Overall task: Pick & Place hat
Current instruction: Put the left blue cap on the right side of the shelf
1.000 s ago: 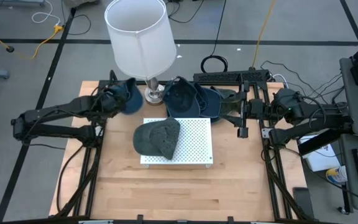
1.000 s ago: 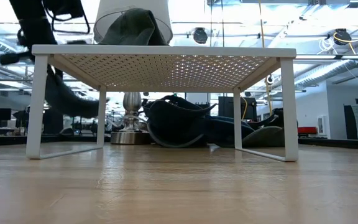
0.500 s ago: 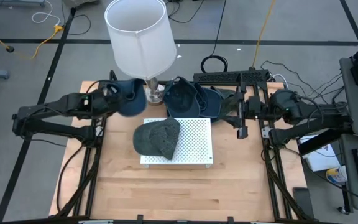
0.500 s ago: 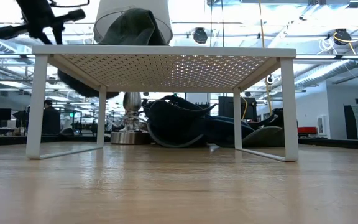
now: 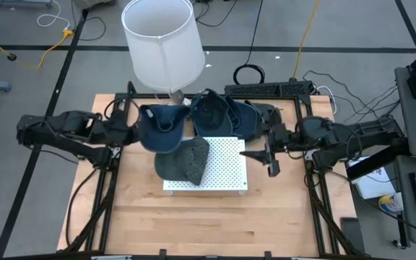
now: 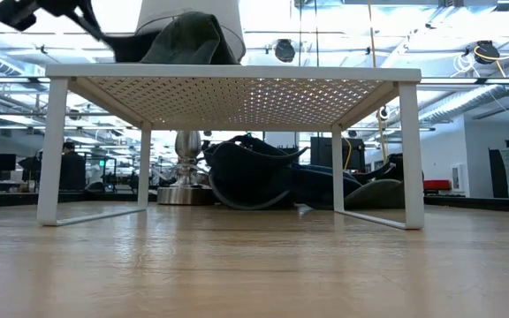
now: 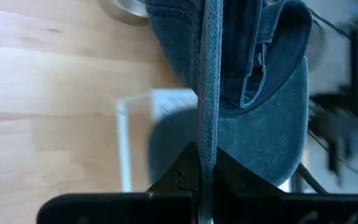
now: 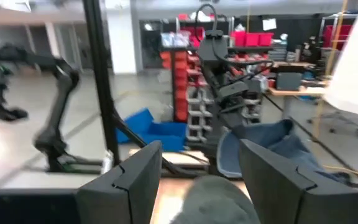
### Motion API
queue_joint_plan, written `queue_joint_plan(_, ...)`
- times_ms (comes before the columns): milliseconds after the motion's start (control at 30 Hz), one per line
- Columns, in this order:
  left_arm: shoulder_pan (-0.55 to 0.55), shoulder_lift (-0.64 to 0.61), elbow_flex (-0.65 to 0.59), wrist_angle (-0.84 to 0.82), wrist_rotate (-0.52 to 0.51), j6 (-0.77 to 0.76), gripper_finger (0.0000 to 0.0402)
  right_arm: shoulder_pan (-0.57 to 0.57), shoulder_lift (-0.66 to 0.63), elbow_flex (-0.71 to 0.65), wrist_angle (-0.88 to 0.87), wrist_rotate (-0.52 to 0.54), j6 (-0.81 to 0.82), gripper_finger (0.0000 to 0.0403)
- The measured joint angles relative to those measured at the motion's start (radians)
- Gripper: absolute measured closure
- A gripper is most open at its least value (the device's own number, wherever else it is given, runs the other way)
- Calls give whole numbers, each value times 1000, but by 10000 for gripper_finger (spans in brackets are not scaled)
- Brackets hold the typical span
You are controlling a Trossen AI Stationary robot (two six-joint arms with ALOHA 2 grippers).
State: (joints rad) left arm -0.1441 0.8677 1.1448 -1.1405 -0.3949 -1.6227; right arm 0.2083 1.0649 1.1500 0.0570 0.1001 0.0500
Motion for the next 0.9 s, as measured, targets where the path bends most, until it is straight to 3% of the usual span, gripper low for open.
queue_joint_plan(300, -181, 1, 21, 179, 1, 135, 394, 99, 68, 0, 168, 1, 135, 195)
queue_joint_plan(467, -267, 1, 21, 303, 2, 270, 394, 146, 81, 0, 180, 2, 237, 195)
queue_joint_plan(733, -398, 17, 21, 507, -2, 502, 394, 160, 77, 0, 195, 3, 537, 195)
queue_joint_plan(900, -472, 46, 21, 584, -15, 649, 394, 160, 77, 0, 196, 2, 604, 195)
